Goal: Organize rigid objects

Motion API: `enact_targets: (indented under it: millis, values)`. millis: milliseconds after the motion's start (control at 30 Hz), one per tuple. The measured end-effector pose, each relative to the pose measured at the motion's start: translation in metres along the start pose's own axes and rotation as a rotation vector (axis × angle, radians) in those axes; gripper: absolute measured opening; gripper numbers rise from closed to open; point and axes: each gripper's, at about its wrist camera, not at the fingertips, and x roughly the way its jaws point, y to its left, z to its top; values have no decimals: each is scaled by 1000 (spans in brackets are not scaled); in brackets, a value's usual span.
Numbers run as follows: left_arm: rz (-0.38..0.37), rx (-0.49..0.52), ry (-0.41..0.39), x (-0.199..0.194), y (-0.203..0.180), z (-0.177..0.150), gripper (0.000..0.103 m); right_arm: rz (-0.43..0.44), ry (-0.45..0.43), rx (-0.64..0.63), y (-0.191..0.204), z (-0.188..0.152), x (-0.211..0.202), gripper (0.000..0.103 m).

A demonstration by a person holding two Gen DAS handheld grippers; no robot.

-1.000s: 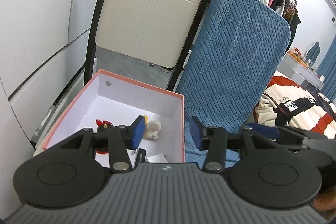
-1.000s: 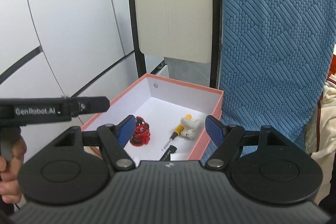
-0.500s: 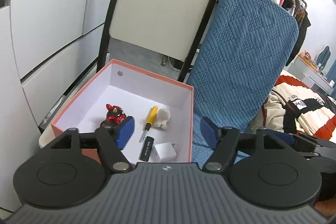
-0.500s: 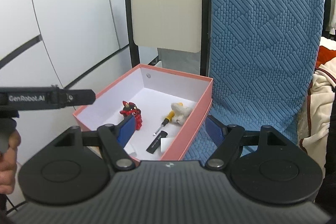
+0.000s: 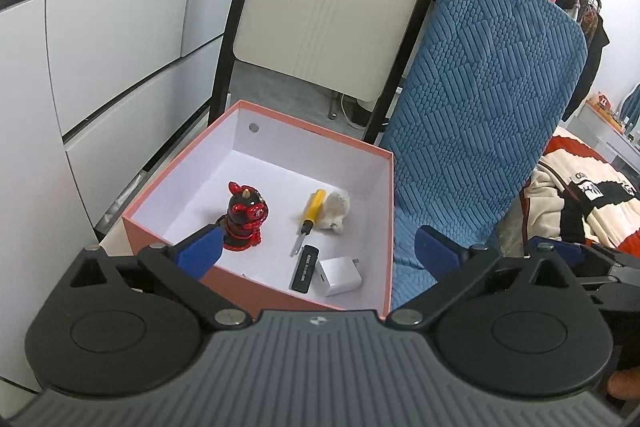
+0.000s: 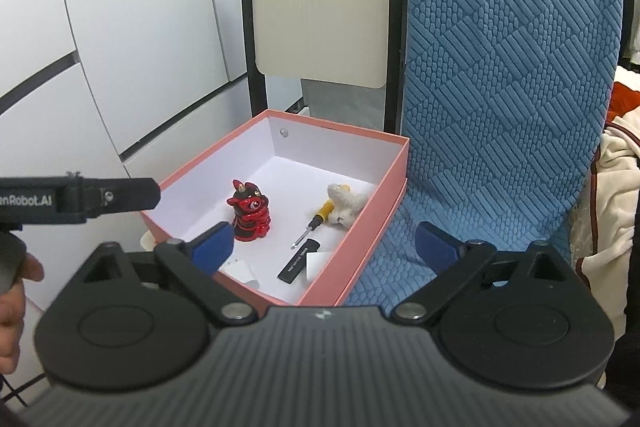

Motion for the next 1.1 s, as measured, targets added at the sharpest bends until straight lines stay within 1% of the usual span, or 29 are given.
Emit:
enact_targets:
  millis: [167,433,533,600,1100]
  values:
    - [0,2,18,0,-1,-4,103,1,1,-7,-1,0,-3,99]
    - [7,5,24,2,-4,-1,103,-2,-7,-3,-4,-1,-6,99]
    - [0,3,22,2,-4,-1,103,-17,-8,-8,-5,-2,-6,99]
    - [8,7,23,2,-6,-1,103,-24,-6,-15,-5,-3,-6,99]
    - [16,4,26,3,-4,-3,103,-7,-1,8,-4,-3,-6,99]
